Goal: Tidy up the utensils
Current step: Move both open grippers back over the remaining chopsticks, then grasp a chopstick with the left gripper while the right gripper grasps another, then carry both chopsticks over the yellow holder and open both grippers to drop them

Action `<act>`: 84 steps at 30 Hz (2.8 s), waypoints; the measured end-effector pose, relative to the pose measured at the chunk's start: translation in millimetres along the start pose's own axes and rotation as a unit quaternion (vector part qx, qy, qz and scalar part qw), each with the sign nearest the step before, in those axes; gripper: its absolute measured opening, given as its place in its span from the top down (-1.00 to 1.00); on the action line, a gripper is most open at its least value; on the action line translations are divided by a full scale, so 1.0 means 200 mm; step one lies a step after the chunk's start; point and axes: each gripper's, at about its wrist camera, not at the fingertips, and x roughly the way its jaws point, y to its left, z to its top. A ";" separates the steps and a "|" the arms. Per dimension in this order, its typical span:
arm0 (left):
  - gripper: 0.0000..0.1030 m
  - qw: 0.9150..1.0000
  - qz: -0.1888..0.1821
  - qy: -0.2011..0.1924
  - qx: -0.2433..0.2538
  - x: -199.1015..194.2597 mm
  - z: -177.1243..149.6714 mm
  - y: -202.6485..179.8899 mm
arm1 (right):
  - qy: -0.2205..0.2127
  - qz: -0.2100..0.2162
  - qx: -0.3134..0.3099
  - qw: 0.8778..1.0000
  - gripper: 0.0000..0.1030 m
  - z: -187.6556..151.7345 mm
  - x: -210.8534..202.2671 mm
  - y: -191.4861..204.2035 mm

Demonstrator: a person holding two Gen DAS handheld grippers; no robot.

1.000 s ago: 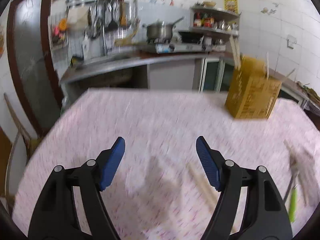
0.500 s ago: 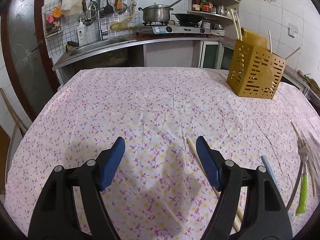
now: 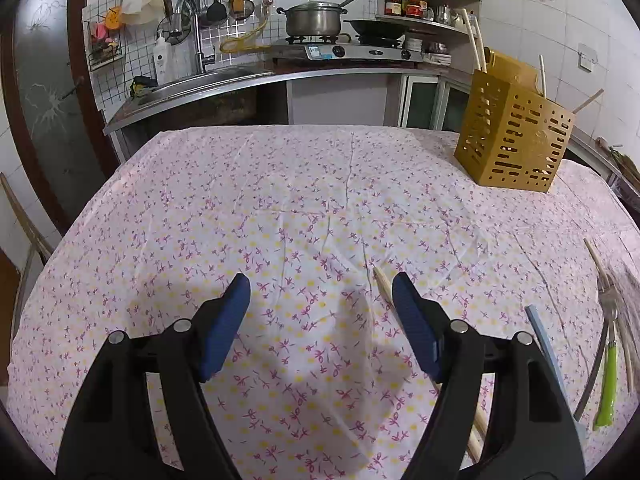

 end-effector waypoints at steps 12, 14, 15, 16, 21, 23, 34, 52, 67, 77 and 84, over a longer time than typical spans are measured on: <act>-0.39 1.000 0.007 0.023 -0.011 0.05 0.00 0.02 | 0.007 -0.002 -0.003 1.000 0.12 -0.01 0.02 0.01; -0.39 0.999 -0.004 0.031 -0.012 0.07 0.02 0.00 | 0.011 -0.002 -0.006 1.000 0.12 -0.01 0.03 0.03; -0.39 0.999 -0.005 0.035 -0.010 0.08 0.03 -0.02 | 0.014 -0.003 -0.007 1.000 0.12 -0.01 0.03 0.04; -0.39 0.999 -0.005 0.037 -0.007 0.09 0.04 -0.04 | 0.016 -0.003 -0.008 1.000 0.10 -0.01 0.03 0.05; -0.38 0.997 0.018 0.064 0.033 0.18 0.05 -0.15 | 0.022 -0.001 -0.022 1.000 0.10 0.00 0.04 0.12; -0.37 0.996 0.038 0.068 0.051 0.21 0.06 -0.16 | 0.025 0.000 -0.036 0.999 0.08 0.00 0.04 0.16; 0.05 0.995 -0.007 0.096 0.034 0.23 0.06 -0.13 | 0.085 0.019 -0.059 0.994 0.07 0.02 0.18 0.35; 0.47 0.994 -0.066 0.085 0.021 0.20 0.03 -0.28 | 0.170 0.016 -0.068 0.983 0.82 -0.05 0.44 0.50; 0.90 0.992 -0.101 0.082 0.008 0.16 0.10 -0.24 | 0.127 0.068 -0.040 0.989 0.88 0.08 0.24 0.43; 0.90 0.992 -0.099 0.072 0.023 0.08 0.17 -0.27 | 0.115 0.080 -0.034 0.990 0.88 0.16 0.21 0.37; 0.70 0.983 -0.071 0.156 0.066 0.25 0.14 -0.31 | 0.134 0.077 -0.036 0.987 0.88 0.13 0.28 0.36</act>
